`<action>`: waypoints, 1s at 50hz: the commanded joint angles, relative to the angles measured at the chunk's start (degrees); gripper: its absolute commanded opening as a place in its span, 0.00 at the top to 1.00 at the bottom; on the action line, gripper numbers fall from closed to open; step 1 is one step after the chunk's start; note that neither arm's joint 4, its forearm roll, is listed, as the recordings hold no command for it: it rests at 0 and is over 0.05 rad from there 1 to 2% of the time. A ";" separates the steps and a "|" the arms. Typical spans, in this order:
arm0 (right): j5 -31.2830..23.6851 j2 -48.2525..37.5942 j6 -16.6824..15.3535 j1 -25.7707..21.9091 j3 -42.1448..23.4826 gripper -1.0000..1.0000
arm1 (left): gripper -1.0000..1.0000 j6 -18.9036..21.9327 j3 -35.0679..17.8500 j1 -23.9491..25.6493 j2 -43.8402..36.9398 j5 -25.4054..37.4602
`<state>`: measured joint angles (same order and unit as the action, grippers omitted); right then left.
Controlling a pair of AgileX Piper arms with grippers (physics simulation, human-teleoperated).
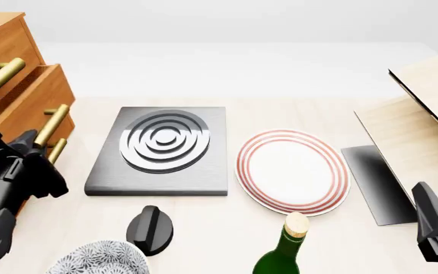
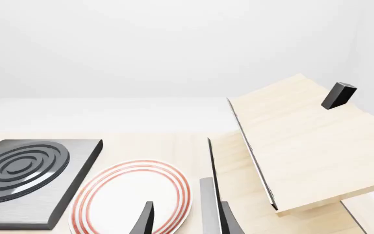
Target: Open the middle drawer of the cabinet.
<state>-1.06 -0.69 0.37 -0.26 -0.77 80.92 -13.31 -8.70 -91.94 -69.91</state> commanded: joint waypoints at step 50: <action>0.25 0.09 -0.16 -0.12 0.20 0.00 | 1.00 6.54 0.69 12.78 -1.18 0.01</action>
<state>-1.06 -0.69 0.37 -0.26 -0.77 87.65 -12.58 0.39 -90.96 -69.91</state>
